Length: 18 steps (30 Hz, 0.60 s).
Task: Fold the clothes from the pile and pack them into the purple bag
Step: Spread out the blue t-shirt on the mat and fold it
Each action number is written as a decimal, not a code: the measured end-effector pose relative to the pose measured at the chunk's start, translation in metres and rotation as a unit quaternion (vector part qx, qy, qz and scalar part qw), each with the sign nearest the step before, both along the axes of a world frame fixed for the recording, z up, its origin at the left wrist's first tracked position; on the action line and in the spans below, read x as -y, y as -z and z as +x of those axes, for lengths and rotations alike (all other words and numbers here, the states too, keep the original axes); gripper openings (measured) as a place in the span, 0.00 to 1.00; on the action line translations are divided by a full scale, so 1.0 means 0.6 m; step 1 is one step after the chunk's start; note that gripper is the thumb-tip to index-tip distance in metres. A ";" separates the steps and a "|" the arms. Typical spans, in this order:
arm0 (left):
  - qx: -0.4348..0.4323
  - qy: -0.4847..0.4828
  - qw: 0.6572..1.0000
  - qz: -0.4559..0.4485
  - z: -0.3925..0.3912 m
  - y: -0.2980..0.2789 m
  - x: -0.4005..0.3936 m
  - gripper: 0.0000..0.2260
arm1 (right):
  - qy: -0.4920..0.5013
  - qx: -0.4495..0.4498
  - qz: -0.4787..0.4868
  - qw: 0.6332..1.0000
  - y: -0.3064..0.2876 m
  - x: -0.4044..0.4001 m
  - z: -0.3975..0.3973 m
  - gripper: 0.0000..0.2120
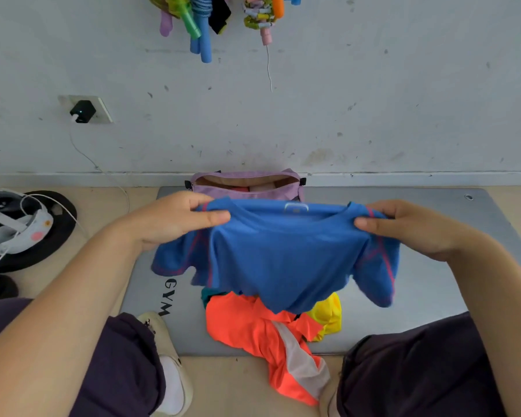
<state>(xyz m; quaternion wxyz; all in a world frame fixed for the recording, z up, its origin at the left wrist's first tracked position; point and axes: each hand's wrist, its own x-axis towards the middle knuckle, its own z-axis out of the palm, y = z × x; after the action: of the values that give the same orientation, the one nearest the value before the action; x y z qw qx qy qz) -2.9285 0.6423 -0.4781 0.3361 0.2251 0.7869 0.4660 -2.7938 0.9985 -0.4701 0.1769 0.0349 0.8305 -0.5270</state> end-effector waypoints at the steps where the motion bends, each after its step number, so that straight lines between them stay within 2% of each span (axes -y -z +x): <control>1: 0.037 -0.024 0.998 0.051 0.002 0.001 -0.004 0.12 | 0.026 -0.011 -0.053 0.998 0.002 0.005 -0.002 0.17; 3: 0.068 -0.067 0.990 0.100 0.006 0.004 -0.014 0.12 | 0.069 -0.017 -0.134 0.988 0.004 0.016 -0.007 0.16; 6: 0.049 -0.068 0.992 0.089 0.012 0.002 -0.027 0.12 | 0.093 -0.002 -0.161 0.982 0.002 0.030 -0.011 0.15; 8: 0.052 -0.036 0.995 0.079 0.016 -0.006 -0.028 0.12 | 0.077 0.007 -0.141 0.987 -0.005 0.029 -0.007 0.14; 9: 0.043 -0.016 0.997 0.058 0.016 -0.009 -0.025 0.17 | 0.047 0.006 -0.104 0.993 -0.010 0.026 -0.005 0.15; 11: -0.013 0.037 0.998 -0.051 0.015 -0.013 -0.018 0.29 | -0.032 0.019 0.019 0.999 -0.017 0.023 -0.001 0.18; 13: -0.039 0.094 0.980 -0.168 0.015 -0.008 -0.014 0.31 | -0.085 0.052 0.111 0.989 -0.015 0.020 0.002 0.23; 15: -0.058 0.090 0.976 -0.191 0.014 -0.008 -0.012 0.28 | -0.077 0.062 0.112 0.989 -0.010 0.017 0.004 0.26; 18: -0.045 0.053 0.991 -0.118 0.010 -0.008 -0.009 0.26 | -0.027 0.041 0.034 0.998 -0.007 0.019 0.004 0.18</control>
<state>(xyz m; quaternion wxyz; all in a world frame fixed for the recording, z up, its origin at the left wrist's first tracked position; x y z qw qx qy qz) -2.9228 0.6477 -0.4733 0.3485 0.2463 0.8376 0.3409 -2.7913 0.9871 -0.4657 0.2236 0.0396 0.8408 -0.4915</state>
